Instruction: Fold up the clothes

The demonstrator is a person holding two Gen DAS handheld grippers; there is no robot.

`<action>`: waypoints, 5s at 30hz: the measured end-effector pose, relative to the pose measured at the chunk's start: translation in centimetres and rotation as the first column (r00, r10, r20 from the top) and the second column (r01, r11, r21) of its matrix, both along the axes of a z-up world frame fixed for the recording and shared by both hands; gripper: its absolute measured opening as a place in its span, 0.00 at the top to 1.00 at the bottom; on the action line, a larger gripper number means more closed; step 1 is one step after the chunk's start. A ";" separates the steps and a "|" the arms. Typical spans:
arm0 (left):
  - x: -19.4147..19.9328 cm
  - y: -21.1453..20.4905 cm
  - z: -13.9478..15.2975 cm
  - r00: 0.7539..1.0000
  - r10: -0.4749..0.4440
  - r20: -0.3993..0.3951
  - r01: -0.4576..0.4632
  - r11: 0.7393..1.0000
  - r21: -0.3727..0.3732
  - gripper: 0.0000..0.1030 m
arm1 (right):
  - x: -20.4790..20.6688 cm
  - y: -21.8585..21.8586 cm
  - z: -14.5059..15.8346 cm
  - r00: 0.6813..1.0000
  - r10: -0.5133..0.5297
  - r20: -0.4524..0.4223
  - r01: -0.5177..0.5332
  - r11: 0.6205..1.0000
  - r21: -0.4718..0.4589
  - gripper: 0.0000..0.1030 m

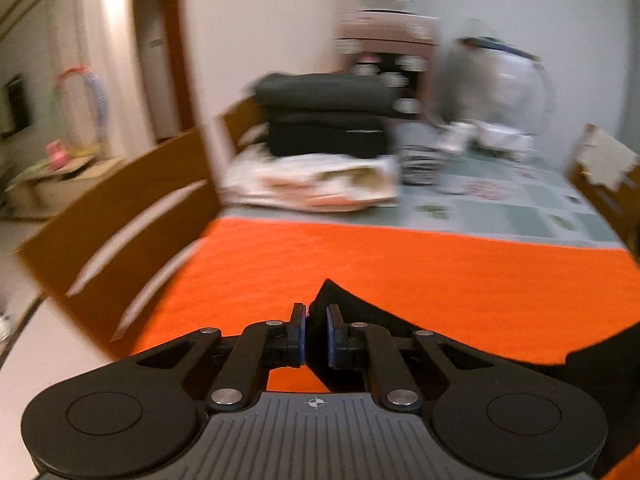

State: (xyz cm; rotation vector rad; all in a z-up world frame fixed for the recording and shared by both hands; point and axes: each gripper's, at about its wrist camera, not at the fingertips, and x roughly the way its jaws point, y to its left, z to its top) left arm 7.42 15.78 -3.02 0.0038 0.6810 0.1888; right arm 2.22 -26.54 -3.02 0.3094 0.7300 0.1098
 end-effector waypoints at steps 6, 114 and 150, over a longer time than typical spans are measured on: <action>-3.7 8.2 -0.2 0.991 0.134 -0.028 -0.134 0.991 0.006 0.88 | 0.8 8.9 -0.5 0.987 0.160 -0.027 -0.161 0.986 -0.036 0.92; -7.9 1.9 -3.5 0.977 -0.020 -0.210 0.008 0.998 -0.060 0.62 | 0.2 -8.5 -3.8 0.971 0.185 -0.151 -0.217 0.948 -0.234 0.73; 6.8 11.0 -9.1 0.598 -0.632 -0.493 0.652 0.741 -0.160 0.49 | 14.9 14.9 -9.5 0.386 0.851 -0.356 -0.904 0.425 0.037 0.64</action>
